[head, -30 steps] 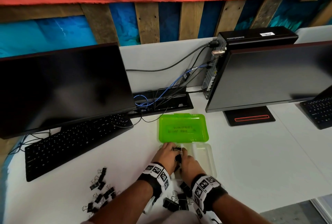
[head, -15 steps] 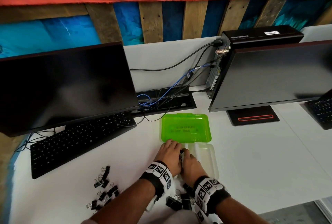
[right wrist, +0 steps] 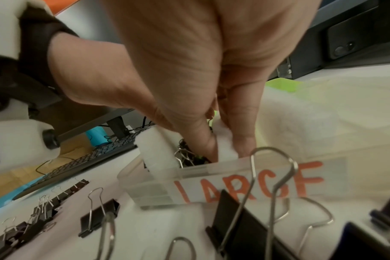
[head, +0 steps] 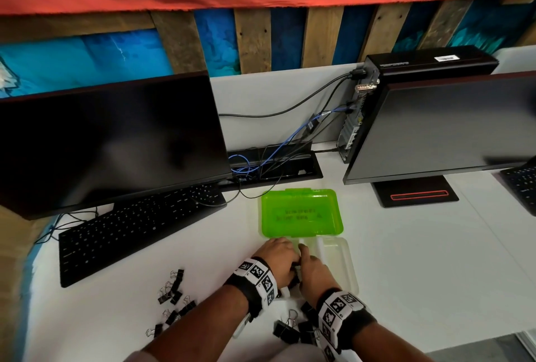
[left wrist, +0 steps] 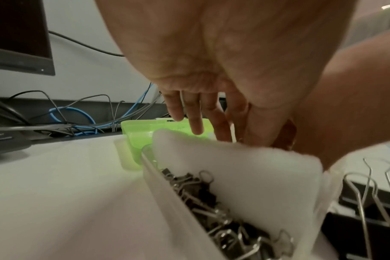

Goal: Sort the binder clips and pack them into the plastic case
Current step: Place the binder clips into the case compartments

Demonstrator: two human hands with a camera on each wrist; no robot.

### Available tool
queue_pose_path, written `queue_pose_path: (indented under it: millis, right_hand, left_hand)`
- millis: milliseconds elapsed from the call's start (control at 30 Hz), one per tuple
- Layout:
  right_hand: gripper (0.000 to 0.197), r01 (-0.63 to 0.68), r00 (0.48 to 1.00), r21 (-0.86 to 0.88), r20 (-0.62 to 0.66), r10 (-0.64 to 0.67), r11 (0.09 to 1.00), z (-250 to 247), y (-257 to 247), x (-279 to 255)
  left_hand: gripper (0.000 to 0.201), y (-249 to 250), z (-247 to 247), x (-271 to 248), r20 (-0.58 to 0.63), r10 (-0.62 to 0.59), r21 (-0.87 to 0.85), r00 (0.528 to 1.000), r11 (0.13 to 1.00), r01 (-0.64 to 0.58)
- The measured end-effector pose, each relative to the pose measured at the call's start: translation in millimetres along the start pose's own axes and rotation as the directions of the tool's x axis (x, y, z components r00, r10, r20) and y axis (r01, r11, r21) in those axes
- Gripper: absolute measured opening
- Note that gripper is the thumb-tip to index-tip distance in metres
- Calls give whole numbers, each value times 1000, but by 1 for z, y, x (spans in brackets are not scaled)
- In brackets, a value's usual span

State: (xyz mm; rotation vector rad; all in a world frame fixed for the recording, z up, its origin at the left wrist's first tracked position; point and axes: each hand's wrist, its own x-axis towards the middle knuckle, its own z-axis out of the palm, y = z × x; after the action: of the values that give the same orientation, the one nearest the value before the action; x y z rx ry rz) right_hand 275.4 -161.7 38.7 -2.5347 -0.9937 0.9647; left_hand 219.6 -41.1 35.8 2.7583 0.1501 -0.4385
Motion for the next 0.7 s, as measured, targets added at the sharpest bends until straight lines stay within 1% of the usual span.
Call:
queue_pose_path:
  millis: [67, 167, 233, 300, 367, 467, 500, 633, 700]
  right_hand:
    - [67, -3, 1000, -24, 3, 3, 1000, 3, -1, 1]
    - [68, 16, 1000, -64, -13, -17, 998, 7, -2, 4]
    - [69, 32, 999, -64, -18, -33, 997, 9, -3, 3]
    - [70, 29, 999, -41, -19, -30, 999, 11, -2, 1]
    - [70, 18, 999, -14, -32, -19, 1000, 13, -2, 0]
    - [69, 19, 999, 3, -39, -19, 1000, 15, -3, 1]
    - [71, 19, 999, 7, -34, -19, 1000, 15, -3, 2]
    - [81, 22, 1000, 42, -23, -21, 999, 15, -6, 1]
    - [82, 28, 1000, 48, -5, -28, 998, 13, -8, -1]
  left_hand:
    - [28, -1, 2, -1, 5, 4, 32, 1000, 999, -4]
    - [27, -1, 7, -2, -73, -55, 95, 996, 994, 62]
    - [27, -2, 9, -2, -104, -91, 121, 990, 987, 104]
    - [26, -3, 9, -2, -100, -94, 145, 991, 983, 108]
    - [27, -4, 9, -3, -100, -88, 136, 991, 986, 101]
    - [27, -3, 8, -6, -176, -104, 45, 979, 993, 114]
    - [26, -2, 8, -7, -184, -103, 33, 978, 993, 110]
    - [25, 0, 5, -4, -147, -122, 61, 981, 989, 133]
    - [26, 0, 5, -1, -119, -116, 72, 986, 990, 125]
